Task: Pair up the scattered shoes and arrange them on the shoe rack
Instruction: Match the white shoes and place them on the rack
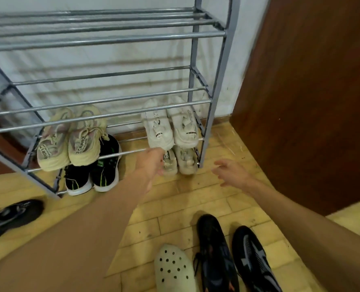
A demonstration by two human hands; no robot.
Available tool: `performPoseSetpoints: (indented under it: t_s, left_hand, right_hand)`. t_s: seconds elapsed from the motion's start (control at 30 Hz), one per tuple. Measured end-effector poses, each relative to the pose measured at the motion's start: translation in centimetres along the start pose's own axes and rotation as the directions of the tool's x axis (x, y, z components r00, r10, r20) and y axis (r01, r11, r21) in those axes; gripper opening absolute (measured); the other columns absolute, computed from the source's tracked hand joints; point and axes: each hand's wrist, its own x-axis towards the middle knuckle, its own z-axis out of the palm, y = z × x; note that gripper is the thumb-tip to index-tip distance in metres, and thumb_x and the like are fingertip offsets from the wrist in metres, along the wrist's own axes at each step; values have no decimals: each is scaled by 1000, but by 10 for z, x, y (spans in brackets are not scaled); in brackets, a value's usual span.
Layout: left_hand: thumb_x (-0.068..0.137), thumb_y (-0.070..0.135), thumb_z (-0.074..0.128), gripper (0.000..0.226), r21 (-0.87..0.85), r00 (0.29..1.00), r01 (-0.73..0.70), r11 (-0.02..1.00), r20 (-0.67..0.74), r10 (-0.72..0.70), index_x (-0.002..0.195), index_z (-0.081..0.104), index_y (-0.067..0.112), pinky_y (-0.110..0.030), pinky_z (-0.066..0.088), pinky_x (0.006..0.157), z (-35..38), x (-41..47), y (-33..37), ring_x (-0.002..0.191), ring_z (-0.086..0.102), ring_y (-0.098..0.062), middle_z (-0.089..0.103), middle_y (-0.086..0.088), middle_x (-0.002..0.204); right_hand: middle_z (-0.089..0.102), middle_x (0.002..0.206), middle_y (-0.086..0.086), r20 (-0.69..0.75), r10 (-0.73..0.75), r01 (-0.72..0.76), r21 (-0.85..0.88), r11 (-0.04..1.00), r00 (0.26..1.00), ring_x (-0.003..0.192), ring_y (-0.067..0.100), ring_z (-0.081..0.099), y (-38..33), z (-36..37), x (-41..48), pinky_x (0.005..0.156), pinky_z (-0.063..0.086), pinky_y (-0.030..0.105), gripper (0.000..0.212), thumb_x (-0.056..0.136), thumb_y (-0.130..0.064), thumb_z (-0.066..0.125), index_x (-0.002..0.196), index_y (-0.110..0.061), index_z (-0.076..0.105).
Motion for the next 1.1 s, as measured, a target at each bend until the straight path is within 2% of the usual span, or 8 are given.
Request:
performPoseSetpoints:
  t_s: [0.2, 0.4, 0.5, 0.6, 0.73, 0.83, 1.0, 1.1]
  left_hand:
    - [90, 4, 52, 38, 280, 917, -282, 918, 360, 172, 127, 52, 16, -26, 51, 78, 21, -108, 9, 74, 66, -19, 70, -11, 95]
    - [91, 24, 54, 39, 552, 824, -386, 739, 567, 6, 130, 54, 21, -35, 52, 91, 54, -186, -50, 97, 66, -17, 66, 0, 112]
    - [90, 23, 55, 36, 614, 703, -553, 563, 707, -80, 126, 57, 25, -32, 53, 78, 57, -215, -94, 91, 67, -13, 66, 4, 108]
    - [91, 21, 56, 34, 641, 645, -609, 468, 743, -180, 125, 58, 24, -40, 52, 83, 46, -229, -130, 92, 68, -23, 69, -2, 105]
    - [91, 23, 56, 34, 699, 677, -612, 369, 705, -212, 125, 58, 20, -32, 48, 88, 36, -236, -149, 100, 64, -14, 68, 5, 103]
    - [91, 26, 57, 35, 702, 689, -612, 363, 699, -190, 126, 57, 23, -26, 46, 84, 36, -237, -153, 97, 61, -11, 64, 11, 98]
    - [89, 30, 58, 37, 688, 660, -664, 291, 723, -203, 125, 57, 27, -30, 48, 90, 38, -236, -158, 97, 60, -9, 61, 16, 96]
    - [86, 32, 60, 38, 697, 664, -635, 333, 713, -225, 124, 58, 28, -32, 49, 92, 42, -234, -161, 97, 61, -7, 63, 15, 101]
  right_hand:
    - [53, 135, 13, 62, 100, -85, -209, 974, 993, 114, 29, 59, 76, -45, -92, 91, 52, 39, 43, 96, -22, 54, 135, -7, 49]
    - [55, 134, 11, 140, 182, -104, -439, 893, 973, 112, 26, 58, 175, -30, -177, 93, 50, 37, 44, 94, -28, 56, 134, -9, 52]
    - [51, 138, 11, 132, 238, -124, -565, 816, 962, 124, 28, 49, 229, -14, -210, 98, 40, 33, 46, 93, -30, 56, 132, -7, 54]
    - [50, 141, 14, 57, 314, -225, -579, 783, 948, 128, 29, 47, 280, -4, -231, 101, 38, 33, 50, 91, -28, 57, 135, -5, 50]
    - [43, 141, 18, -134, 403, -418, -449, 789, 905, 126, 35, 47, 339, 14, -247, 101, 45, 40, 63, 86, -20, 64, 142, -6, 38]
    - [30, 148, 18, -201, 524, -557, -175, 812, 828, 129, 39, 43, 371, 36, -262, 103, 45, 42, 79, 83, -16, 69, 148, -8, 26]
    - [49, 130, 22, -348, 621, -636, 85, 767, 702, 106, 40, 59, 384, 39, -262, 87, 56, 46, 38, 89, -3, 51, 127, 0, 53]
    - [65, 106, 22, -305, 592, -603, 67, 795, 746, 80, 36, 69, 363, 14, -262, 62, 62, 43, 27, 89, 2, 47, 109, 2, 65]
